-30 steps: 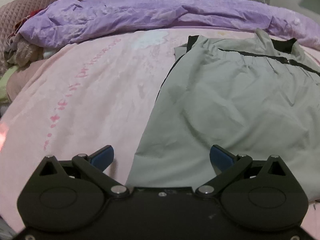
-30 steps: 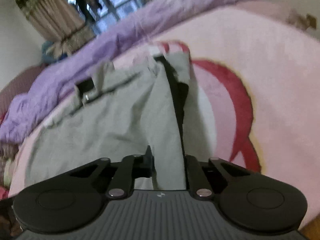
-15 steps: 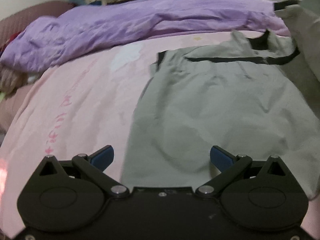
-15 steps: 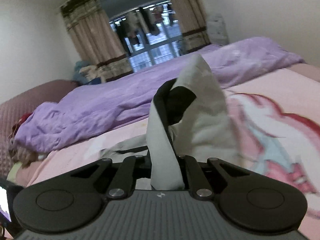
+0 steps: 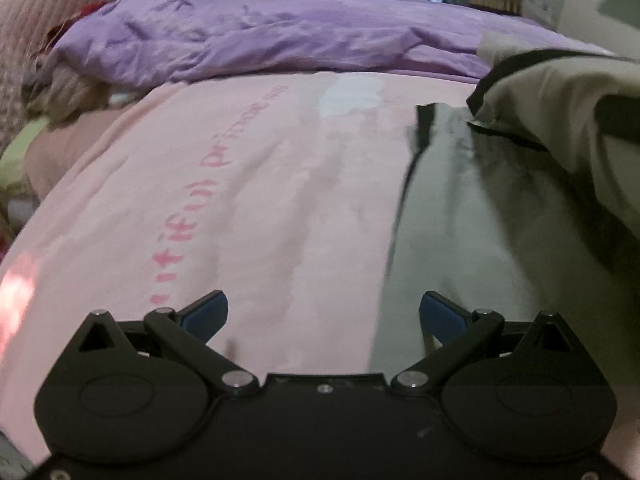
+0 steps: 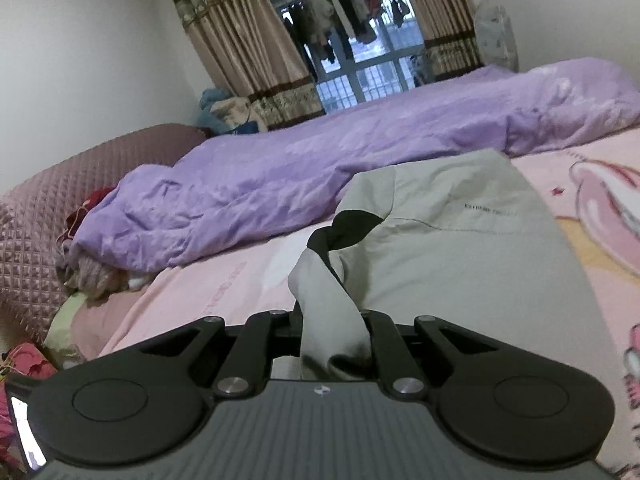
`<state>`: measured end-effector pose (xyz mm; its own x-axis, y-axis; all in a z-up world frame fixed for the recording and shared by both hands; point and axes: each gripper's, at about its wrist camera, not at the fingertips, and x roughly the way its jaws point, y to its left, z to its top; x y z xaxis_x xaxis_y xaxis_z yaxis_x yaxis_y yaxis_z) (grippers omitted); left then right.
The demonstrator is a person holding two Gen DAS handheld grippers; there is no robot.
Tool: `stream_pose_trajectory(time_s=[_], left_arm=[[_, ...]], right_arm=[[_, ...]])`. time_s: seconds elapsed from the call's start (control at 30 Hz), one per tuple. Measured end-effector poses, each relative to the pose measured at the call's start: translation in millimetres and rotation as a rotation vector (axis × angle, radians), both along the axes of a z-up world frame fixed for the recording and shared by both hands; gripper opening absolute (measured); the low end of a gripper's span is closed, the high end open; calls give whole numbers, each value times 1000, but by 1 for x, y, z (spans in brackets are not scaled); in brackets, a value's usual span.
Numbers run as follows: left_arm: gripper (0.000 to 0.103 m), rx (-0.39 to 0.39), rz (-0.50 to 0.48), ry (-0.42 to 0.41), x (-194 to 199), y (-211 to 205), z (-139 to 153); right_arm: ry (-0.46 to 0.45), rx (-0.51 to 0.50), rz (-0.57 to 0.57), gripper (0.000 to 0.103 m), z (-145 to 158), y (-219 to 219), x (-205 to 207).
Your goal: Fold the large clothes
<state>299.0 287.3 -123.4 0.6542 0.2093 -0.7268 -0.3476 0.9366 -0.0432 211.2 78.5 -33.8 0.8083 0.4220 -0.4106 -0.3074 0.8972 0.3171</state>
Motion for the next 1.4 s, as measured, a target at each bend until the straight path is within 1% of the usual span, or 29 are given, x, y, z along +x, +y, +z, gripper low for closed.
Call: stream_pose_trajectory(time_s=[0.13,0.2,0.33,0.4,0.47,0.53,0.57,0.63,0.7,0.8,0.9,1.0,1.07,1.13,1.17,1.2,1.27,1.3,1.33,1.4], left_arm=[[103,-11,25,0,-5,8,-1],[103,-14,26,4,-6,11,-3],[103,8,42,20,-11,13,-4],[103,12,51,35,-14,17,-8],[103,3,46,51,-16,17,-12],[103,0,42,68,-16,17,-17],[103,4,38,74,-16,16,-18],[103,11,27,76,-17,13,-20],[103,15,22,79,-18,11,-20],[103,3,29,76,-21,9,-18],[103,-18,35,53,-28,7,-14],[103,-12,39,39,-32,2,-11],[103,-7,61,6,-39,0,-7],[103,14,123,-69,-50,-2,4],[103,22,139,-96,-56,-3,12],[103,8,132,-115,-60,-4,19],[103,-38,107,-144,-66,-7,29],[103,-41,97,-150,-68,-10,33],[103,-30,90,-148,-68,-15,36],[103,2,76,-149,-70,-25,43]], right_arm=[[-1,-2,49,11,0,22,-2],[0,-29,56,11,-6,34,-2],[80,-108,9,12,-40,49,8],[109,-119,10,13,-56,51,9],[120,-131,4,14,-66,52,8],[113,-136,4,18,-70,53,5],[113,-137,5,19,-71,54,4],[114,-121,15,29,-70,56,4],[122,-109,33,33,-66,54,3],[115,-124,62,33,-61,53,-3],[113,-111,71,33,-61,49,-7],[117,-98,77,35,-61,46,-10],[115,-93,93,40,-56,44,-14],[105,-71,147,55,-43,39,-21],[97,-59,182,56,-36,36,-24],[81,-45,207,56,-27,32,-29],[26,-18,213,56,-10,19,-39],[7,-9,205,49,-4,13,-43],[4,-6,190,34,2,7,-44],[35,4,171,24,9,-7,-41]])
